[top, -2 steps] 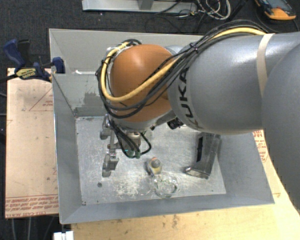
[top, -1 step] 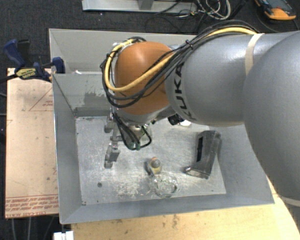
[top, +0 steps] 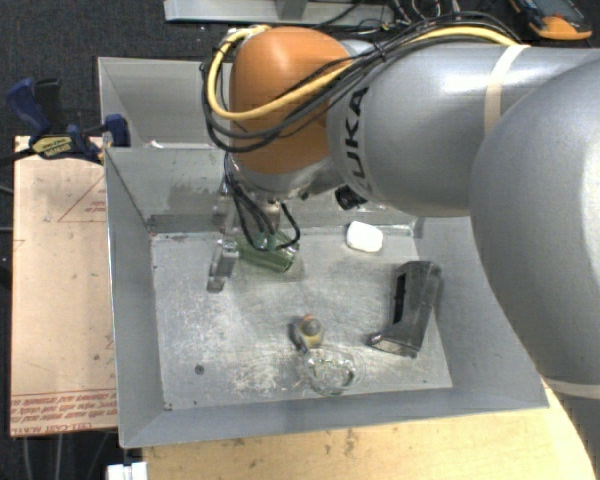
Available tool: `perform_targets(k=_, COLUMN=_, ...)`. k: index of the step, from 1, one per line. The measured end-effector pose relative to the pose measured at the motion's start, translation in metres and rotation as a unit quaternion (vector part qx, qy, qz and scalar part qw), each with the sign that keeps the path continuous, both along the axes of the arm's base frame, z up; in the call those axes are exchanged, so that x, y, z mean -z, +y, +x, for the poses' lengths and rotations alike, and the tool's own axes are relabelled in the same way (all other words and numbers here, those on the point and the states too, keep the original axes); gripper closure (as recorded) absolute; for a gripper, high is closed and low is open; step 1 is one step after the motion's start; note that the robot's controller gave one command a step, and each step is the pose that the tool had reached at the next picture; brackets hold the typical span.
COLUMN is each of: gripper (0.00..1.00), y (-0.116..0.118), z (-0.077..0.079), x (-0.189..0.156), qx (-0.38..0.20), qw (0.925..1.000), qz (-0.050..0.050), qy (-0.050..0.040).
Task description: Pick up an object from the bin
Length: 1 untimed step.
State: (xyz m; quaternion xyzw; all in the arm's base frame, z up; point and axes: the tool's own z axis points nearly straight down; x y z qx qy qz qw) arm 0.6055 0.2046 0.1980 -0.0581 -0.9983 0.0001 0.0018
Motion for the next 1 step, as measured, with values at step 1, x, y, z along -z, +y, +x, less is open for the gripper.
perform_targets(k=1, gripper=0.00, y=-0.0215, z=-0.0005, x=0.0309, qx=-0.020, qw=0.9998, qz=0.002, qy=-0.0070)
